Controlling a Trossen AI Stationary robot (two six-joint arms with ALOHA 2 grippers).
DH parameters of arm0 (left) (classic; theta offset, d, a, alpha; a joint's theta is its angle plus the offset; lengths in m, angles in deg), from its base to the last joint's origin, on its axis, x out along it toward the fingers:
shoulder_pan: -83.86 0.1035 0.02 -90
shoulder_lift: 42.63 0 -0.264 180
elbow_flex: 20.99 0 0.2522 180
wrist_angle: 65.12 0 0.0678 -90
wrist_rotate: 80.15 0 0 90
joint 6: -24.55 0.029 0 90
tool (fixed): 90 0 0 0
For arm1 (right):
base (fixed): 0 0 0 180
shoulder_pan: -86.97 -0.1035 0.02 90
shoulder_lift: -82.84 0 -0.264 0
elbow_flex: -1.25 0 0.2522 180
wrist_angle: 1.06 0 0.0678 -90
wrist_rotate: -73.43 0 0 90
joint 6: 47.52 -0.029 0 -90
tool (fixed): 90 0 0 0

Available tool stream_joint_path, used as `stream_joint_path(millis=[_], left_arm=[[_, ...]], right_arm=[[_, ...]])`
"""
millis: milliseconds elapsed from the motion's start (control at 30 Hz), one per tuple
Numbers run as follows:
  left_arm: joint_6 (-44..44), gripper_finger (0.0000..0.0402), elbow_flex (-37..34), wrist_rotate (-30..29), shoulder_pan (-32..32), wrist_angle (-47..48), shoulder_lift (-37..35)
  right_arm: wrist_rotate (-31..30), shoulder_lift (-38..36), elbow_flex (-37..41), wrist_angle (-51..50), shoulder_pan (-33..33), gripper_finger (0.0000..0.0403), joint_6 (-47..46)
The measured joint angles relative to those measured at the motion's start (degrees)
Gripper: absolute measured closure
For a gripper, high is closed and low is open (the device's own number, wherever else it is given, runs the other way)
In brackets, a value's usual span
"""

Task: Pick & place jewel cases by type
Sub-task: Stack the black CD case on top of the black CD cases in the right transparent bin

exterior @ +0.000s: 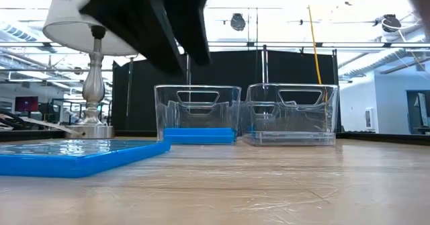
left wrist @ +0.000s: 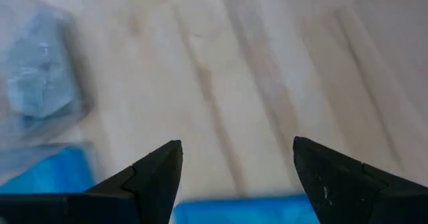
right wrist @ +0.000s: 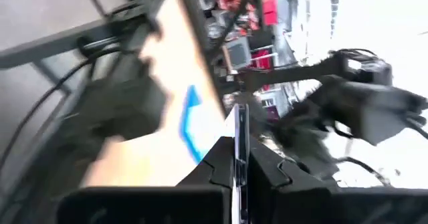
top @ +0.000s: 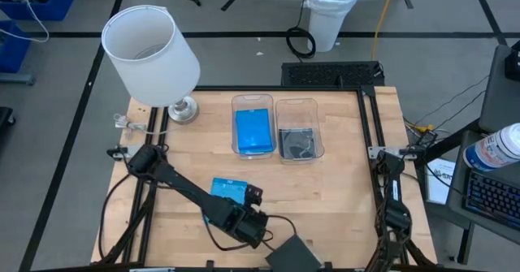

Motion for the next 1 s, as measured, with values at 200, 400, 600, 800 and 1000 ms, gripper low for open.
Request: stream_joint_path(millis=[200, 400, 600, 800, 1000], left_arm=[[-4.6, 0.0117, 0.0, -0.3, -2.2, 3.8, -4.0], [-4.4, 0.0117, 0.0, -1.7, -7.8, 6.0, -4.4], [-3.5, 0.0117, 0.0, -7.8, -14.9, 6.8, -4.4], [-6.9, 0.0117, -1.2, -13.1, -21.2, 8.6, -4.4], [-9.0, 0.0117, -1.8, -16.9, -22.8, 21.6, -5.8]], right_arm=[[-1.7, -11.4, 0.0, 0.7, 0.3, 0.0398, 0.7], [18.3, -31.5, -0.2, -7.9, 6.4, 0.0398, -25.6], [35.7, -42.6, -0.1, -33.8, 19.1, 0.0398, -40.3], [49.6, -48.1, -0.1, -52.8, 35.3, 0.0398, -42.8], [63.7, -50.4, -0.1, -52.7, 54.0, 0.0398, -26.7]])
